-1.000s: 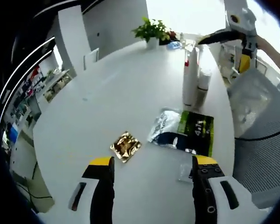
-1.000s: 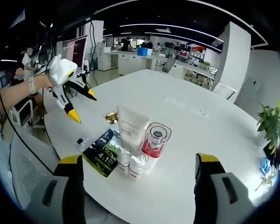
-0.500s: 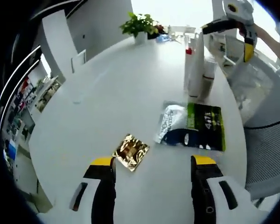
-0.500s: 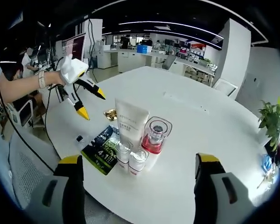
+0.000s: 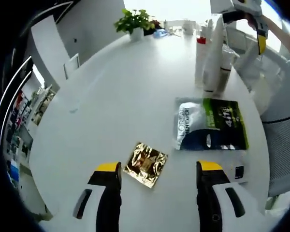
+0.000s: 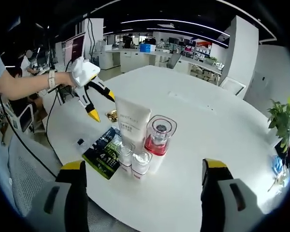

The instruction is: Arrange the skincare products in the storage area until every visible bottle or jar stands upright without overlapping.

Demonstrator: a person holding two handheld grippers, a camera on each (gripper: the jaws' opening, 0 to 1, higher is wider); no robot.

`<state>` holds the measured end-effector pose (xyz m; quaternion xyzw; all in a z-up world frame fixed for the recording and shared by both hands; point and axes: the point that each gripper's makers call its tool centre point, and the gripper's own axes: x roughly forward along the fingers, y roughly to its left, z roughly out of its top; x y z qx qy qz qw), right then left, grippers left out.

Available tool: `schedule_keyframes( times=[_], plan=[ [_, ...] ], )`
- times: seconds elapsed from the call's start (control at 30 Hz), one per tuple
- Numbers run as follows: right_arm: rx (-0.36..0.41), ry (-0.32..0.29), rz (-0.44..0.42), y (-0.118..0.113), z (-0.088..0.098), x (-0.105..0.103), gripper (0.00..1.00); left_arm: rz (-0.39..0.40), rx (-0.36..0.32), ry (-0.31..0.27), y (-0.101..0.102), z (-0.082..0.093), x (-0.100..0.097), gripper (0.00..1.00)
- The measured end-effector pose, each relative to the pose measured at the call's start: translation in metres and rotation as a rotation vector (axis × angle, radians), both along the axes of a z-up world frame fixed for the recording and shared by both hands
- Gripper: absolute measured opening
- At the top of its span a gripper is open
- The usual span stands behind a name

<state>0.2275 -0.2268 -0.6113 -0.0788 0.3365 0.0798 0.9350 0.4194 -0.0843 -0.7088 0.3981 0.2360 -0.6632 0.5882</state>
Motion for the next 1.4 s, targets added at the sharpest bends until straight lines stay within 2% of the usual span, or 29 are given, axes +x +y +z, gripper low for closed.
schedule_keyframes(
  times=[0.23, 0.4, 0.6, 0.67, 0.77, 0.97, 1.4],
  plan=[
    [0.012, 0.009, -0.012, -0.001, -0.004, -0.002, 0.99, -0.023, 0.037, -0.006, -0.004, -0.01, 0.011, 0.57],
    [0.013, 0.015, -0.016, -0.002, -0.005, -0.003, 0.98, -0.05, 0.05, -0.052, -0.008, -0.016, 0.02, 0.57],
    [0.02, 0.018, -0.028, -0.006, -0.007, -0.003, 0.98, -0.069, 0.078, -0.029, -0.01, -0.024, 0.023, 0.55],
    [0.019, 0.017, -0.033, -0.007, -0.007, -0.002, 0.98, -0.084, 0.094, -0.006, -0.01, -0.027, 0.021, 0.55],
    [0.021, 0.022, -0.033, -0.007, -0.008, -0.002, 0.98, -0.082, 0.1, -0.011, -0.012, -0.031, 0.026, 0.54],
    [0.026, 0.028, -0.037, -0.009, -0.009, -0.002, 0.97, -0.081, 0.09, 0.028, -0.017, -0.031, 0.028, 0.54],
    [0.022, 0.031, -0.039, -0.011, -0.01, -0.001, 0.97, -0.057, 0.106, 0.125, -0.017, -0.033, 0.021, 0.42]
  ],
)
